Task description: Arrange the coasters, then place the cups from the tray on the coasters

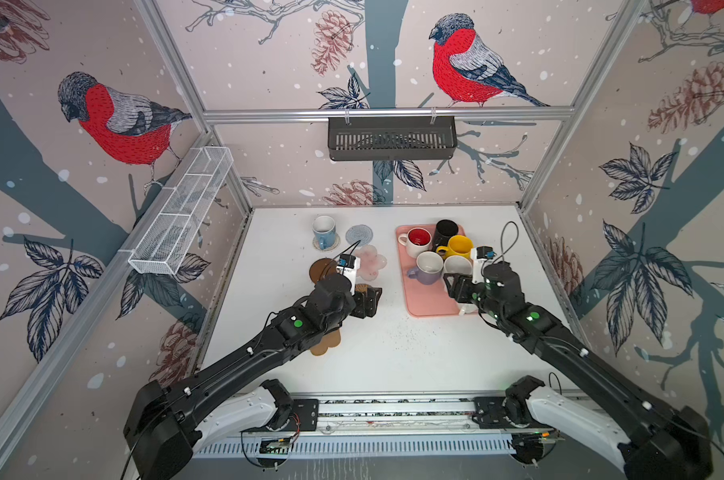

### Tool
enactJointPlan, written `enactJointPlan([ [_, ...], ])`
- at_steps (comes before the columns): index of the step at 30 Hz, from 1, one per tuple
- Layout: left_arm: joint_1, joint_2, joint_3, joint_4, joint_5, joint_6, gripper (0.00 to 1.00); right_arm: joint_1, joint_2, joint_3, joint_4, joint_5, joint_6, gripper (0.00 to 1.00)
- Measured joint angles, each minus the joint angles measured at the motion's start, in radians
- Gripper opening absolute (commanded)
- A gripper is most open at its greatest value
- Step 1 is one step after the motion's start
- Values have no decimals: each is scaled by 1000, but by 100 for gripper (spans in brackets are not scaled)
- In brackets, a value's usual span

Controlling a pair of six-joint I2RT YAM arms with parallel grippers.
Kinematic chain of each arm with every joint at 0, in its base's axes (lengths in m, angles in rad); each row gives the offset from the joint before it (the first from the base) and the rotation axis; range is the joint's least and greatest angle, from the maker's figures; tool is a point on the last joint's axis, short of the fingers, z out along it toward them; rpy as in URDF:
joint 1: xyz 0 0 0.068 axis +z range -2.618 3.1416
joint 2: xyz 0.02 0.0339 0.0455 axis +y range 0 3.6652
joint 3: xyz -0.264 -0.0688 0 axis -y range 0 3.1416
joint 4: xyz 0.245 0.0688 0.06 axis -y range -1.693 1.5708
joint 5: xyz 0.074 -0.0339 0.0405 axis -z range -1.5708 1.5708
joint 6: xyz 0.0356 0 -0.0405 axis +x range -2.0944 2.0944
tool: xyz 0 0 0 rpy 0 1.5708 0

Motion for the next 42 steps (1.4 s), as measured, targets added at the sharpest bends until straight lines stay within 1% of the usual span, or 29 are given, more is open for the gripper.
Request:
enactJointPlan([
  [3,-4,62,13,45,12,13,82,-89,-77,-23,-15,-48,-4,67],
  [6,-5,109,23,87,62,57,81,-159,-126,-47,-15,-99,-4,68],
  [14,10,293,113,198,193,195,82,-241,-220,-147,11,-230,3,71],
  [17,35,362,117,243,232,220,81,-254,-257,-175,36,-256,4,77],
  [20,71,432,127,283,280,240,80,-263,-295,-196,69,-260,8,91],
  [22,92,472,140,306,300,248,80,-269,-313,-205,80,-259,8,97],
  [25,116,529,167,338,337,275,79,-282,-327,-219,93,-260,11,100],
  [30,121,631,246,348,390,333,77,-305,-333,-241,125,-260,32,99],
  [34,121,707,317,346,402,375,74,-329,-335,-249,130,-266,34,100],
  [38,122,755,347,343,402,399,74,-340,-336,-254,145,-270,38,99],
  [42,122,765,369,332,394,404,75,-342,-329,-251,138,-254,59,97],
])
